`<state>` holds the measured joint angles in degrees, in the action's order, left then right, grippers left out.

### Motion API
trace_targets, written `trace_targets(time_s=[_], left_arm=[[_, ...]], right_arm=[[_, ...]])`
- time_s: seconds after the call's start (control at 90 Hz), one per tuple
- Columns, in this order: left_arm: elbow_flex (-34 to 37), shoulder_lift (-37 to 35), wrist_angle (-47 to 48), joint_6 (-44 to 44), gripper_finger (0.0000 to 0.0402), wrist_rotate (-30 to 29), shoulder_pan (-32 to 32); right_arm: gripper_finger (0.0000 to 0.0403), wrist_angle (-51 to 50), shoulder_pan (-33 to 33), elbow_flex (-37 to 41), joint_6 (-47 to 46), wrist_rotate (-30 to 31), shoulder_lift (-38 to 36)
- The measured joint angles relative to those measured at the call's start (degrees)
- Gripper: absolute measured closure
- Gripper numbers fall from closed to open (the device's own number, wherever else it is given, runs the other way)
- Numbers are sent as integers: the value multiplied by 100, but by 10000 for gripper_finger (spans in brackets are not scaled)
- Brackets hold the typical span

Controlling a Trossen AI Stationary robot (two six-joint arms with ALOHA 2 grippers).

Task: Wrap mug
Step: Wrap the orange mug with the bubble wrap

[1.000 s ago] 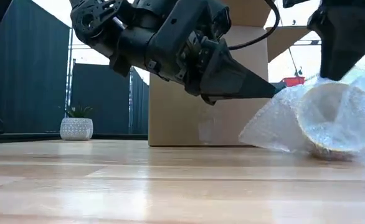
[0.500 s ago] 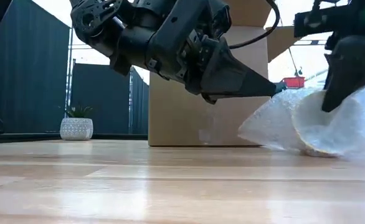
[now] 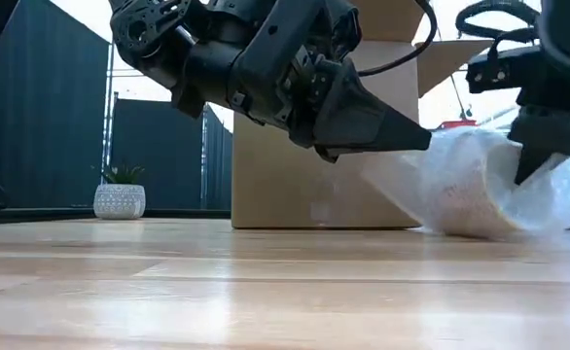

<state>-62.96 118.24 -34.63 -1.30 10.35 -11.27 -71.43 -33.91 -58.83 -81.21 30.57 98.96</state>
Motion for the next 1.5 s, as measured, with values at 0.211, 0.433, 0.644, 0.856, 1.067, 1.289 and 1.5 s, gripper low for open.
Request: trace_targets(time_s=[0.211,0.433,0.644,0.856,1.067,1.289,1.5], left_arm=[[0,0,0,-7,400,-2,0],[-2,-469,503,-268,400,-6,0],[-2,-1203,1266,-289,400,-34,-48],[-3,-1436,1632,-284,400,-94,-92],[-2,-1017,1553,-285,400,-136,-101],[-2,-595,1378,-244,400,-136,-114],[9,-393,1329,-237,400,-117,-114]], right_arm=[[395,341,-11,-86,504,38,0],[396,384,-11,-815,1601,-696,-114],[398,362,215,-1635,2351,-2112,-246],[398,413,640,-1945,2579,-3094,-251],[397,608,1183,-1945,2256,-3838,-203],[387,729,1642,-1947,2440,-3660,-57],[368,1118,1825,-1945,3090,-3515,154]])
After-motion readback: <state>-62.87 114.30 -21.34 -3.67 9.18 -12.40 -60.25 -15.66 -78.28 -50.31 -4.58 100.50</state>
